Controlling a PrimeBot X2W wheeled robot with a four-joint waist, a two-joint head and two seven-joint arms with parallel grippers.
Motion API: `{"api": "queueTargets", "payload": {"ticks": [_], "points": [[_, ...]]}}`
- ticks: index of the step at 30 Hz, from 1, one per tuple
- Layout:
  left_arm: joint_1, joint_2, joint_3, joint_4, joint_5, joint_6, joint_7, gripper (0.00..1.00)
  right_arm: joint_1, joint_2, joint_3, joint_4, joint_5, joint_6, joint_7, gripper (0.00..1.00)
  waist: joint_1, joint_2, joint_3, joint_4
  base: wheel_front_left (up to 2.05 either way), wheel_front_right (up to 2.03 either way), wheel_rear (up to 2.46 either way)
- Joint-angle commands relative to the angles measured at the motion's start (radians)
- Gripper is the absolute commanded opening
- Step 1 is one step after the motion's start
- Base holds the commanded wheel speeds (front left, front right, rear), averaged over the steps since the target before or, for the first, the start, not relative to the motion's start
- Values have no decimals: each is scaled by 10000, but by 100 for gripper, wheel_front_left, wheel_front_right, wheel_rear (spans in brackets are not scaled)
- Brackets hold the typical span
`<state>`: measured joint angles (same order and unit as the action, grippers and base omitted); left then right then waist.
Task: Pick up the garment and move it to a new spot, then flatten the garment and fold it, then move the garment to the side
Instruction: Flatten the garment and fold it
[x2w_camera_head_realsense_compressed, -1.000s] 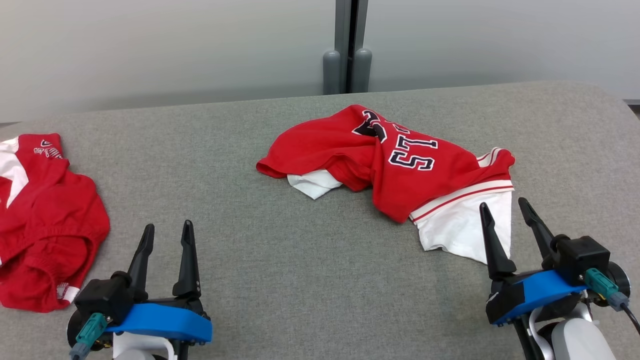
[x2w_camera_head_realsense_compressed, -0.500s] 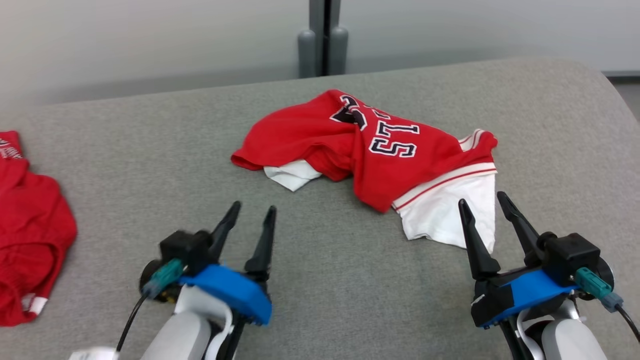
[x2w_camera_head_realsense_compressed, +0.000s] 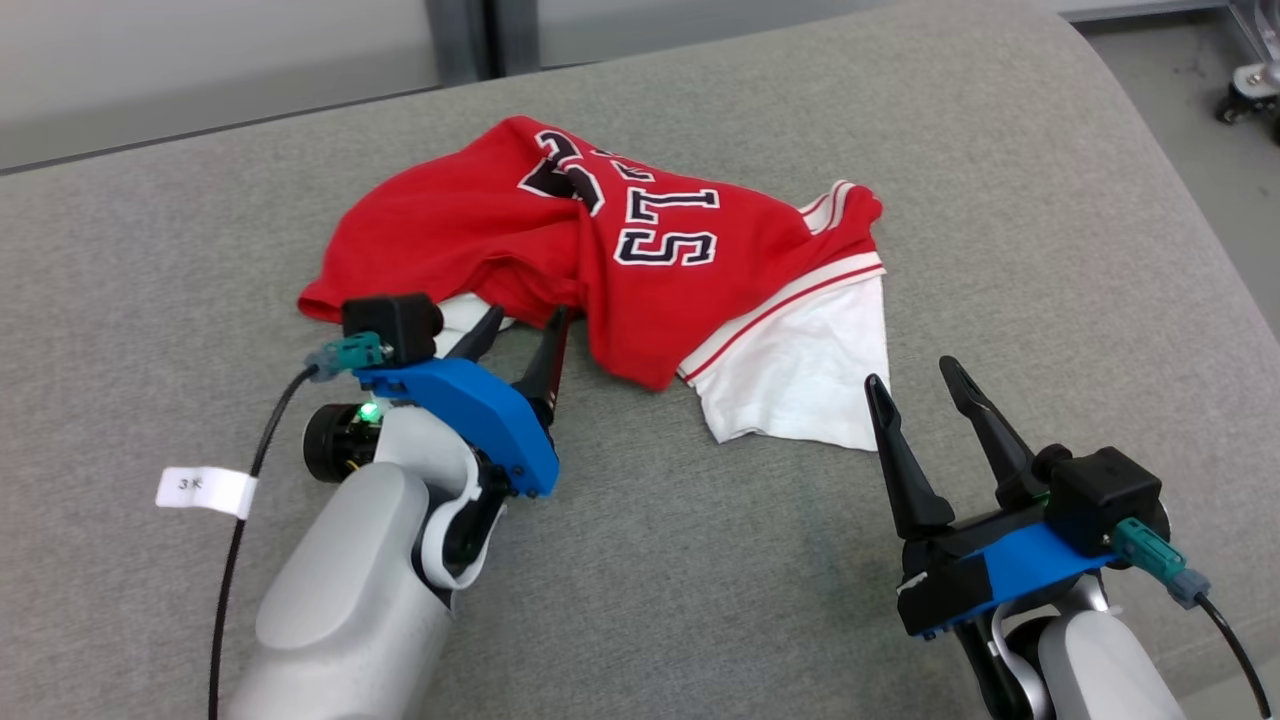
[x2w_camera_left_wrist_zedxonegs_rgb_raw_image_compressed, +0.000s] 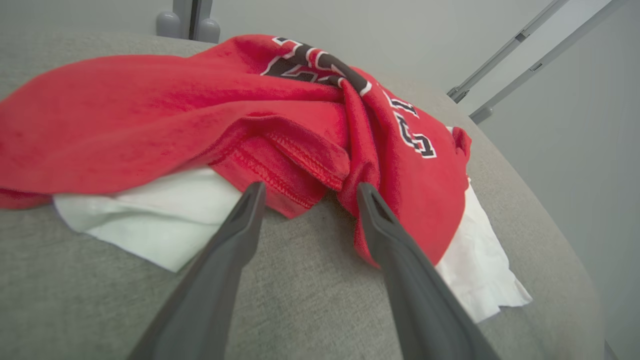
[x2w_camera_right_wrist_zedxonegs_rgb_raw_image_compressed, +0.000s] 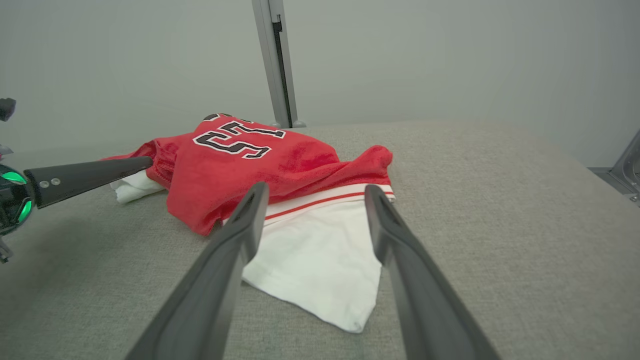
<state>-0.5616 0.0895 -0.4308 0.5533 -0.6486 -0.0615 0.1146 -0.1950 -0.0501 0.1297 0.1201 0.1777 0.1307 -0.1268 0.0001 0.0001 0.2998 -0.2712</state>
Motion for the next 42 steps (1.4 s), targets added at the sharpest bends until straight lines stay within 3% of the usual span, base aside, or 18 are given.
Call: {"api": "queueTargets", "payload": {"ticks": [1,6,14,15,16,17,18,27,33,42], "points": [[-310,-41,183,109,-173,103,28,100,-153,-6,61,123,111,2,-133,100,-1,-1,57,-143,0,0,0],[-582,-98,457,352,-443,437,108,100,-299,-6,166,406,252,2,-380,100,-1,-1,159,-380,0,0,0],[-1001,-176,488,541,-694,626,330,100,-427,-6,246,664,369,3,-578,100,-1,-1,234,-413,0,0,0],[-1031,-185,455,615,-690,668,391,85,-456,-6,262,684,373,3,-594,100,-1,-1,243,-410,0,0,0],[-1068,-197,442,689,-719,708,432,46,-483,-5,287,697,386,3,-604,100,-1,-1,258,-409,0,0,0],[-1125,-201,436,765,-726,703,447,30,-498,-5,315,701,400,3,-613,100,-1,-1,271,-414,0,0,0],[-1191,-207,420,820,-727,673,421,0,-506,-5,335,709,413,2,-620,100,-1,-1,279,-421,0,0,0],[-793,-55,602,272,-1029,108,-411,0,-336,-5,62,667,237,3,-569,100,-1,-1,71,-30,0,0,0],[685,635,617,-2491,-1422,-187,-113,0,-158,-5,-178,410,92,3,-430,100,-1,-1,-233,516,0,0,0],[2135,1629,1502,-6405,-2876,168,1234,0,-43,-8,-295,77,55,3,-175,100,-1,-1,-511,940,0,0,0]]}}
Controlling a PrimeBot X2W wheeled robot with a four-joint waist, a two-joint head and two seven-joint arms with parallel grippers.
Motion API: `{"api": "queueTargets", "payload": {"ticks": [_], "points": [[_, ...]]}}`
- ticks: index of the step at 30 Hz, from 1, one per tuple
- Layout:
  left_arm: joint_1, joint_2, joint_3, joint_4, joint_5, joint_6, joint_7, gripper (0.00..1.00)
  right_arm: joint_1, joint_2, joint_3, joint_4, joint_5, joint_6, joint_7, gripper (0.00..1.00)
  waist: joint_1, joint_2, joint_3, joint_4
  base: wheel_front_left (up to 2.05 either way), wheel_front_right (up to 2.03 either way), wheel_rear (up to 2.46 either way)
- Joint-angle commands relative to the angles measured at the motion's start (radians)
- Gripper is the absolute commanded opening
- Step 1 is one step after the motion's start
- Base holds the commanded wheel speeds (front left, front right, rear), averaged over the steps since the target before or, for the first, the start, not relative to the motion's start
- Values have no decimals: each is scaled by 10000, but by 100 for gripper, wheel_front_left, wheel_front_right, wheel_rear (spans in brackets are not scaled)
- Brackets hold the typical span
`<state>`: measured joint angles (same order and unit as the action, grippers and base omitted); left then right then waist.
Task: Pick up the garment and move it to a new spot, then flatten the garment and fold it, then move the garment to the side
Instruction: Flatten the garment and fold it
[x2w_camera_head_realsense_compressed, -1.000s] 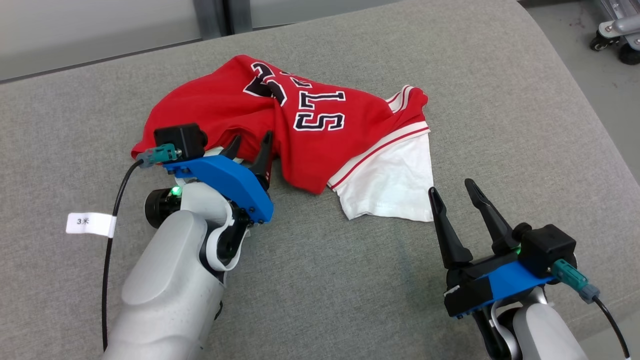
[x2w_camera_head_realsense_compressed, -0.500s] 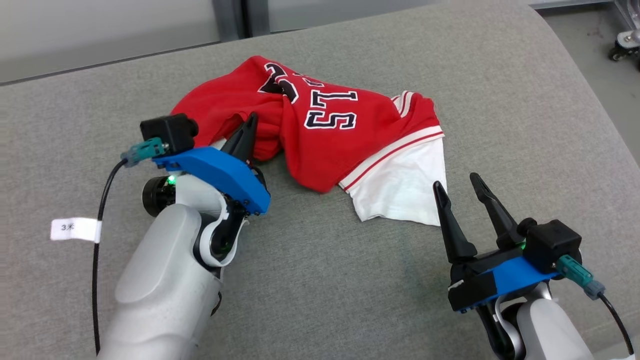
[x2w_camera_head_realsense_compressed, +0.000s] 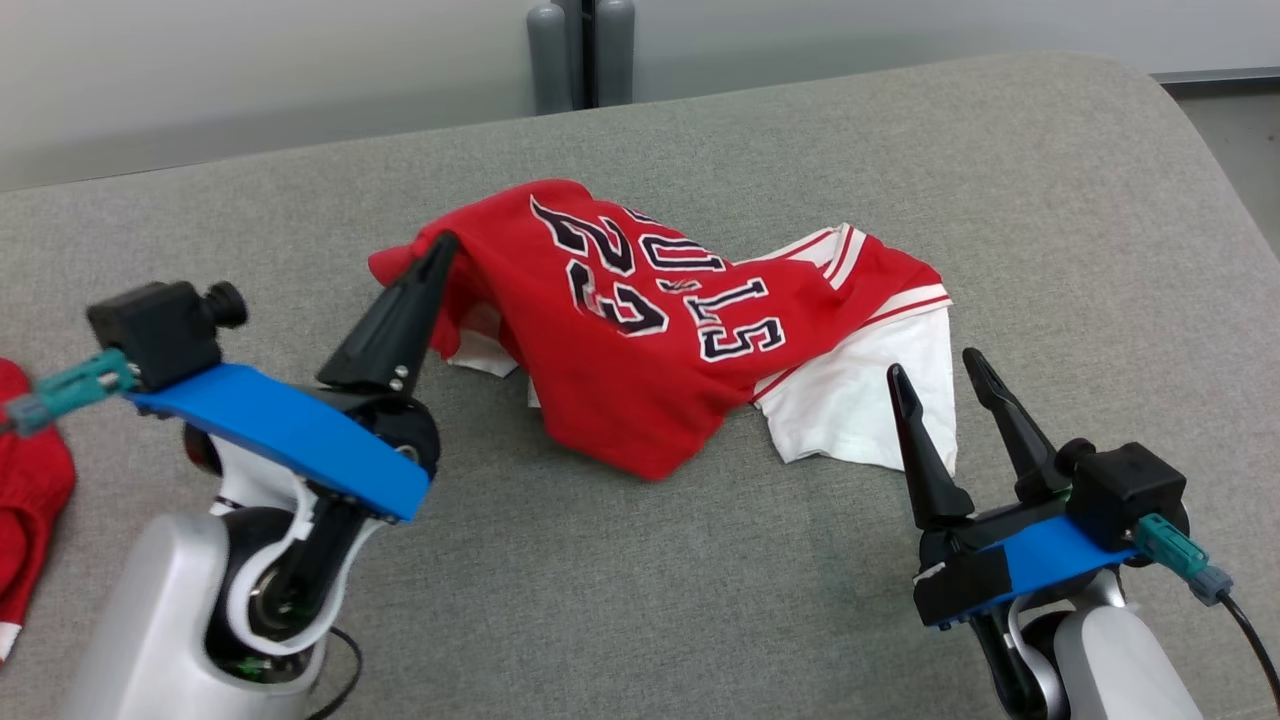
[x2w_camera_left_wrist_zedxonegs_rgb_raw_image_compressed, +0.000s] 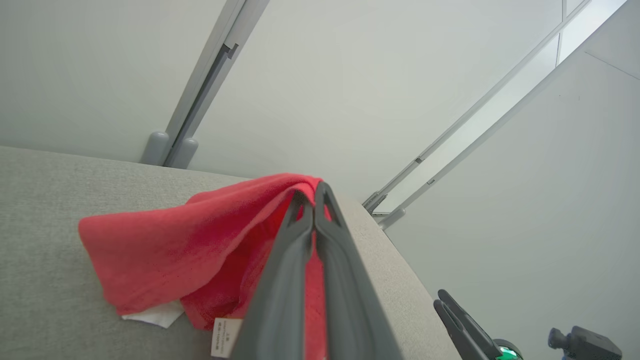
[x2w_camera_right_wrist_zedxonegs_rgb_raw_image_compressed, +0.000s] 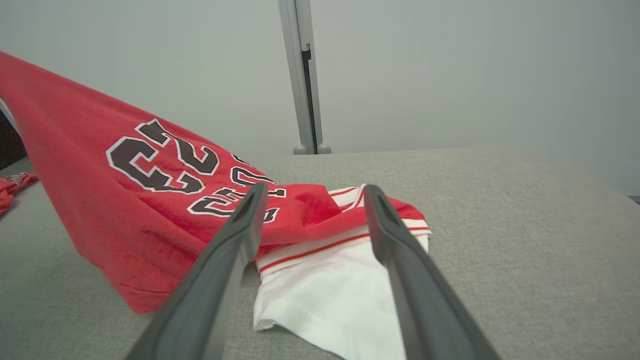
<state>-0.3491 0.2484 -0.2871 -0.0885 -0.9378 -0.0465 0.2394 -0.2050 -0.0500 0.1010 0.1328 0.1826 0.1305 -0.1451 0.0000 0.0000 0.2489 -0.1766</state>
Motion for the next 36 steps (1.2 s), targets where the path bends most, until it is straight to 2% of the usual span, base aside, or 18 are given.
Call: {"api": "queueTargets", "payload": {"ticks": [1,10,18,21,25,29,30,31,32,36], "points": [[42,210,202,-365,-156,90,204,0,62,-12,-1,-71,24,5,31,100,0,0,-27,-4,0,0,0],[-325,1402,970,-3006,-1489,836,2326,0,197,-10,-37,-68,222,5,-66,100,0,0,-69,-165,0,0,0],[-187,1515,1257,-4905,-3000,1474,3448,0,178,-8,-214,-57,350,5,-183,100,0,0,160,-234,0,0,0],[-208,2146,1460,-4346,-2164,1655,3455,0,51,-8,-218,-55,365,5,-247,100,0,0,351,-213,0,0,0],[-594,2801,1471,-2273,-539,1568,2869,0,-239,-8,-73,-89,368,5,-239,100,0,0,700,-185,0,0,0],[-1277,2638,1295,135,327,1236,1900,0,-574,-16,262,-86,411,5,-238,100,0,0,1030,-329,0,0,0],[-1435,2674,1232,656,534,1112,1654,60,-653,-16,324,-67,425,5,-264,100,0,0,1085,-366,0,0,0],[-1568,2677,1132,1137,709,949,1453,85,-737,-13,392,-56,448,5,-259,100,0,0,1145,-402,0,0,0],[-1729,2603,1071,1562,835,848,1208,100,-799,-13,425,-34,461,5,-287,100,0,0,1182,-421,0,0,0],[-2169,2299,977,2704,1164,431,210,100,-959,-13,503,52,457,5,-336,100,0,0,1236,-424,0,0,0]]}}
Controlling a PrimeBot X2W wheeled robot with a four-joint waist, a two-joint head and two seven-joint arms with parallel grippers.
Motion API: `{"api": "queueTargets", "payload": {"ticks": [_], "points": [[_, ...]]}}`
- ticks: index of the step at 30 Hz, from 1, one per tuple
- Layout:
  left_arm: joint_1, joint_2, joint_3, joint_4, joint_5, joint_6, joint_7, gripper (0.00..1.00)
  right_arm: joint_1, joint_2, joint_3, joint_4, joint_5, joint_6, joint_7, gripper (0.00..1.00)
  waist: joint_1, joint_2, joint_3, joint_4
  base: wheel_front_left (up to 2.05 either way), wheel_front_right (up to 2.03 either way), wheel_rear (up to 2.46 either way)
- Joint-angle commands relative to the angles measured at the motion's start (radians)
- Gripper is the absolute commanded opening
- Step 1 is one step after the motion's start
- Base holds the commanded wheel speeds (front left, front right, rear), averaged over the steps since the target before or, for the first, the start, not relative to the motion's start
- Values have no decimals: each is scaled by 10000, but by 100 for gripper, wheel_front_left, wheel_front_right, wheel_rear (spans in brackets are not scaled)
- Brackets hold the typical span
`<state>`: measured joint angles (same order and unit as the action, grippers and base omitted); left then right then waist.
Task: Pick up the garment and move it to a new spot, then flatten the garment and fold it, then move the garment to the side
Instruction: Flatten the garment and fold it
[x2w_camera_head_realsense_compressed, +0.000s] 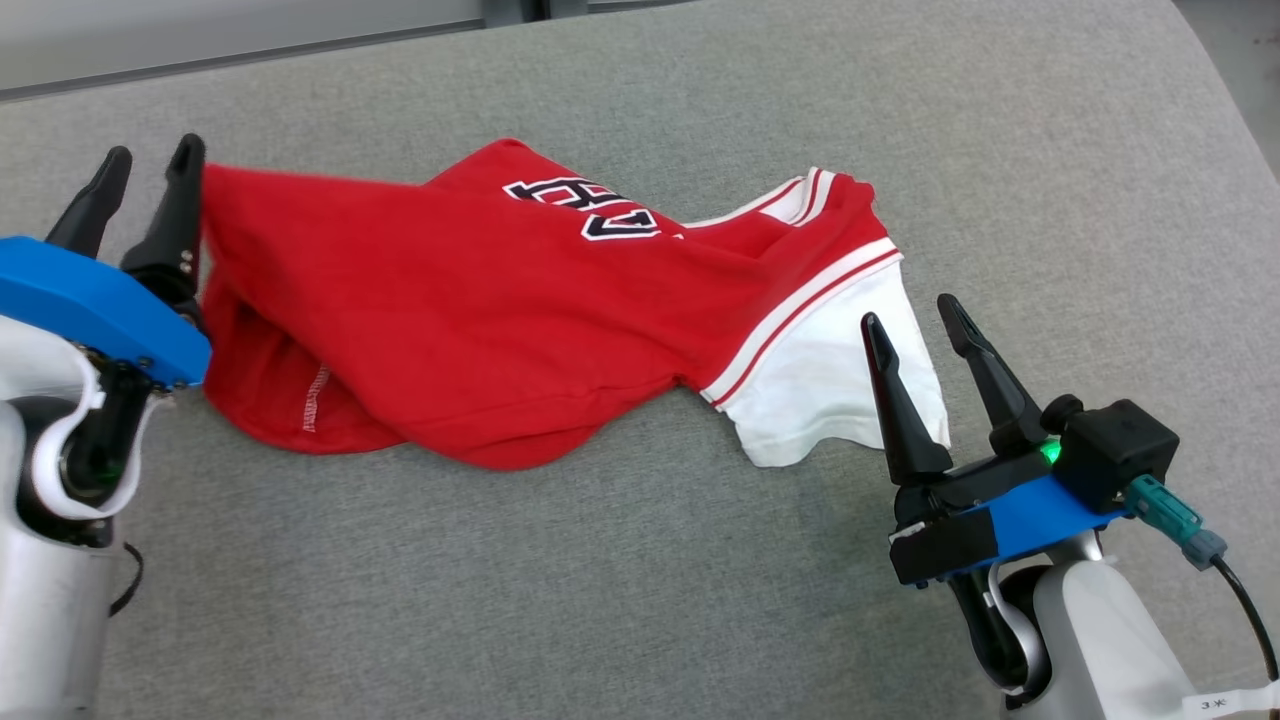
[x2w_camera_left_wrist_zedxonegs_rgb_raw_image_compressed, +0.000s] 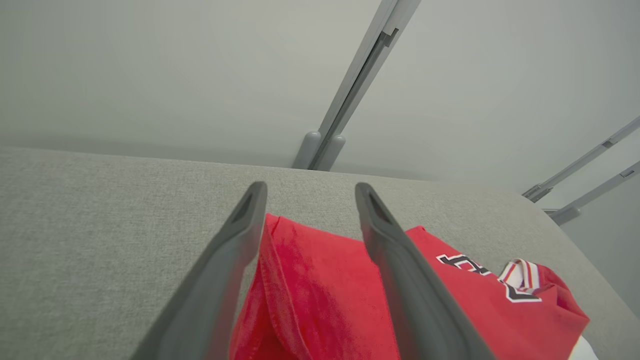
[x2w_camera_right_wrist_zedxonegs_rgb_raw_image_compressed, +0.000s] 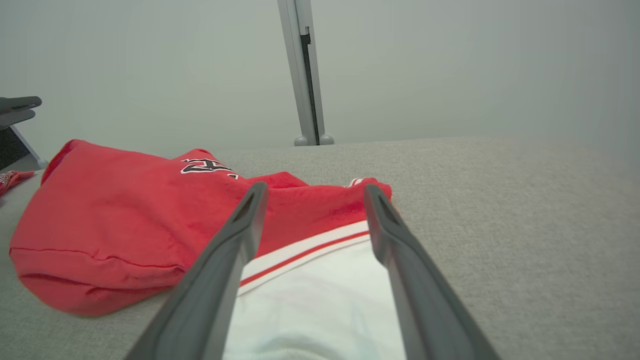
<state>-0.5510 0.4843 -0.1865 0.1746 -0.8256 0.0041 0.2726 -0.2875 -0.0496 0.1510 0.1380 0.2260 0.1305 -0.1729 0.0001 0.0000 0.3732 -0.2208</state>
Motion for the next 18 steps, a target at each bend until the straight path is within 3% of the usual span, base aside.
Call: {"api": "queueTargets", "payload": {"ticks": [1,8,18], "points": [[-167,-110,-64,258,105,-193,-325,100,-135,-17,6,31,3,5,-63,100,-1,0,-26,55,0,0,0],[590,-866,-113,310,182,-566,-1997,100,94,-15,-98,0,-420,5,183,100,-1,0,-602,546,0,0,0],[3326,-2036,-364,-881,736,-189,-4488,100,542,-17,-69,-421,-1023,5,1291,100,-1,0,-1551,1294,0,0,0]]}}
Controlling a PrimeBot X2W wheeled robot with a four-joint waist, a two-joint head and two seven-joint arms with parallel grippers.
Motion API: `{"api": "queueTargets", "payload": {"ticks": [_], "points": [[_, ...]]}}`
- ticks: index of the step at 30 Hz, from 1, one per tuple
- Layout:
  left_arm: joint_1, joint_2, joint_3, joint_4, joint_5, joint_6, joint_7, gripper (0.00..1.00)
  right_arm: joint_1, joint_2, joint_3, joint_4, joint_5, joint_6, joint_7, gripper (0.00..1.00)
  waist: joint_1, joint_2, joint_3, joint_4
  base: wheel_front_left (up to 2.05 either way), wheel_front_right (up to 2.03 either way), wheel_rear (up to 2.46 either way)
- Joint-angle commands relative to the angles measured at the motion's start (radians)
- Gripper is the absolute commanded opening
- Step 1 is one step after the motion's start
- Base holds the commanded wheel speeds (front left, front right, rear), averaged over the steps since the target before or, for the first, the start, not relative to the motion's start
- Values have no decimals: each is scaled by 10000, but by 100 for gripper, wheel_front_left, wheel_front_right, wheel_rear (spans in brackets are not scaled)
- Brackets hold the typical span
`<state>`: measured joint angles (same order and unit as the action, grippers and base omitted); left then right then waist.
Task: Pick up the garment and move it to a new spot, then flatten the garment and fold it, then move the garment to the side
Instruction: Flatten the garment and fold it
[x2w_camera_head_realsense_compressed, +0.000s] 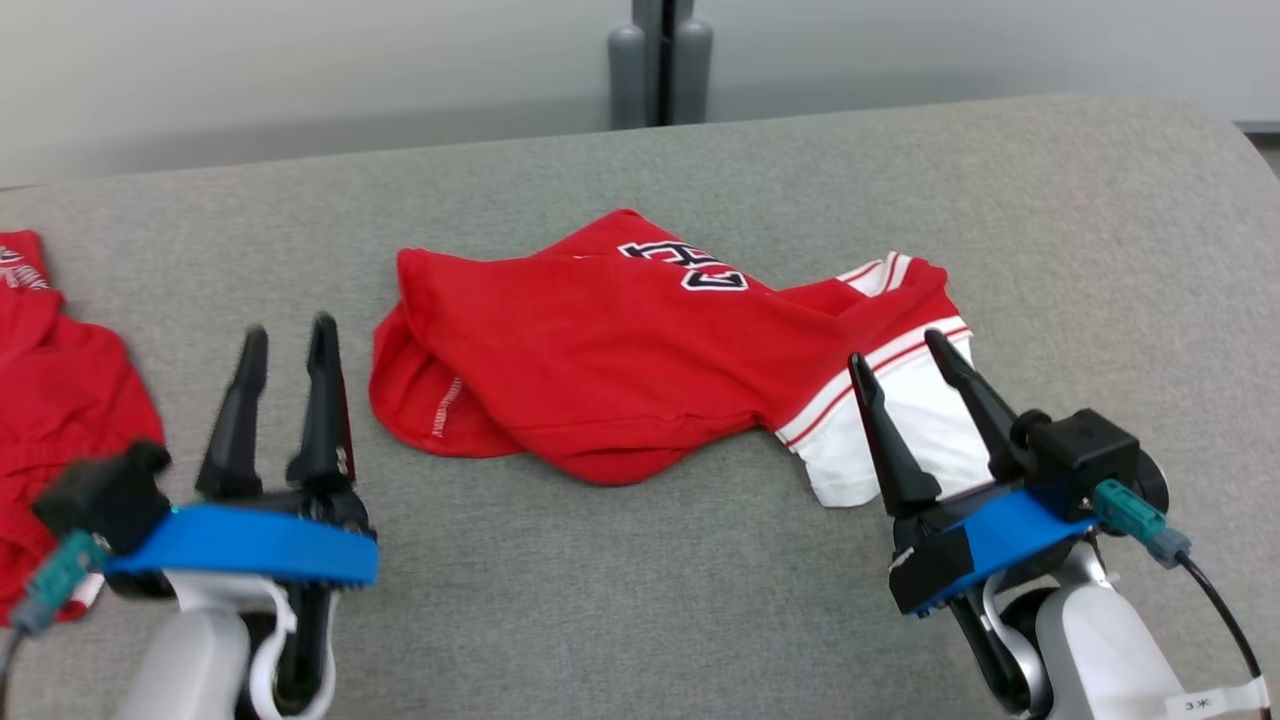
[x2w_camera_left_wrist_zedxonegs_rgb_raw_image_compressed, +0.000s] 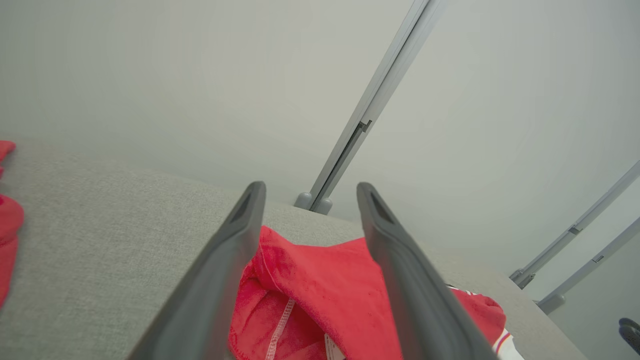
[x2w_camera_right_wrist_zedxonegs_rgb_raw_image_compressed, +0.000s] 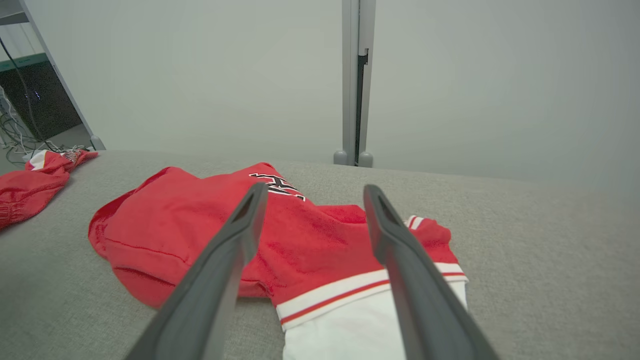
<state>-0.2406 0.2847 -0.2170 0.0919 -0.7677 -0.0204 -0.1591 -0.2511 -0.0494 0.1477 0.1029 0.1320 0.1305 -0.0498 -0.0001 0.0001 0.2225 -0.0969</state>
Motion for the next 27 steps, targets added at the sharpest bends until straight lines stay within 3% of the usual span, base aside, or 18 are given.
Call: {"api": "queueTargets", "payload": {"ticks": [1,6,12,20,27], "points": [[412,-94,-74,-64,303,157,-361,100,247,-19,-79,-97,-104,5,128,100,1,-1,-114,130,0,0,0],[1144,-292,-62,-61,1389,699,-947,100,708,-20,-325,-231,-108,5,410,100,1,-1,-356,430,0,0,0],[1608,-320,-123,13,2319,942,-1058,100,1154,-20,-770,-114,-153,5,724,100,1,-1,-506,617,0,0,0],[1561,-257,-89,-52,2597,868,-1060,100,581,-20,-1690,400,-383,5,1900,100,1,-1,-286,663,0,0,0],[1232,-299,-310,-81,2684,768,-1012,100,-1032,-12,-2980,1892,-1017,5,3263,100,1,-1,207,831,0,0,0]]}}
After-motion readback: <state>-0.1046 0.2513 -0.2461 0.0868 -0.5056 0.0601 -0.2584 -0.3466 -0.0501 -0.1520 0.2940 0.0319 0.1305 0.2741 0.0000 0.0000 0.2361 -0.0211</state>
